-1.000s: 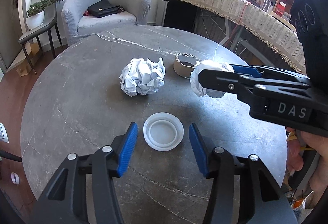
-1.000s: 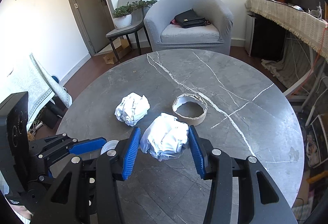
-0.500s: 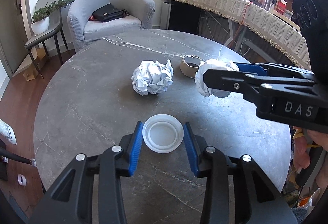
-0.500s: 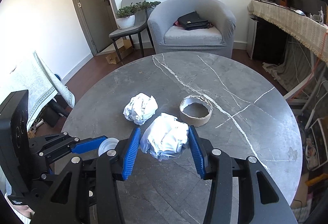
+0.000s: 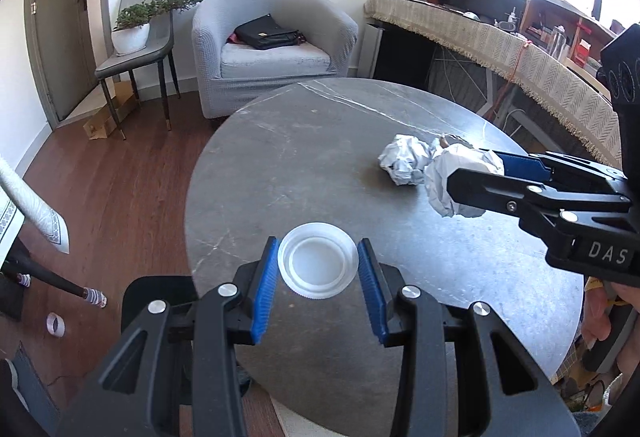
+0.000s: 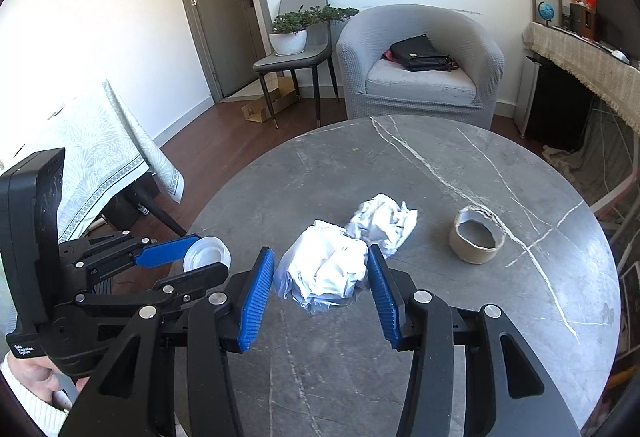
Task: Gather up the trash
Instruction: 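Carry the lid in the left tool and the paper ball in the right tool to the bin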
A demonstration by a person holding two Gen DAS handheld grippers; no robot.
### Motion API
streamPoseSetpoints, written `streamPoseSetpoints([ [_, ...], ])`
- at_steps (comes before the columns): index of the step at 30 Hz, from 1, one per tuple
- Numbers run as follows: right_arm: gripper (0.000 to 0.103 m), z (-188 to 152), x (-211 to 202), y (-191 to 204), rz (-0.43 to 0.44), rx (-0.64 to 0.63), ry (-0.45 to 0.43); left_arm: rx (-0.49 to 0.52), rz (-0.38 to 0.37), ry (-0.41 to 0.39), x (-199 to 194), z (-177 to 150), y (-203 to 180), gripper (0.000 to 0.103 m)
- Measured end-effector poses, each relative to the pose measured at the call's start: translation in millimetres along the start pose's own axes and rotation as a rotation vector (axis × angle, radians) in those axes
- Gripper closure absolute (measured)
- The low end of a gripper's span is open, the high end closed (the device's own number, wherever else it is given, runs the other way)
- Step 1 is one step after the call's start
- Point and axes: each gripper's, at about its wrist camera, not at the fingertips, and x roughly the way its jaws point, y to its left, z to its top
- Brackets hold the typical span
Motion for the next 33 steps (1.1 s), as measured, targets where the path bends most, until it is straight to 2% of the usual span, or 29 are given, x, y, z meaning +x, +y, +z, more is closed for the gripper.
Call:
streamPoseSetpoints([
  [17, 0.055, 25.4, 43.3, 86.4, 0.088, -0.083, -0.005, -0.153, 0.145, 0.008, -22.7, -27.1, 121.1, 0.061],
  [21, 0.055, 30.5, 53.7, 107.7, 0.104, -0.11, 0.0, -0.174, 0.173, 0.046, -19.9, -40.9, 146.5, 0.061],
  [25, 0.055, 33.2, 64.3, 126.0, 0.123, -0.132, 0.01, -0.207, 0.17, 0.098, -13.2, -58.4, 167.7, 0.061],
  [33, 0.055, 33.9, 84.8, 159.4, 0.153, -0.177, 0.037, -0.207, 0.18, 0.199, 5.5, -83.6, 189.7, 0.061],
])
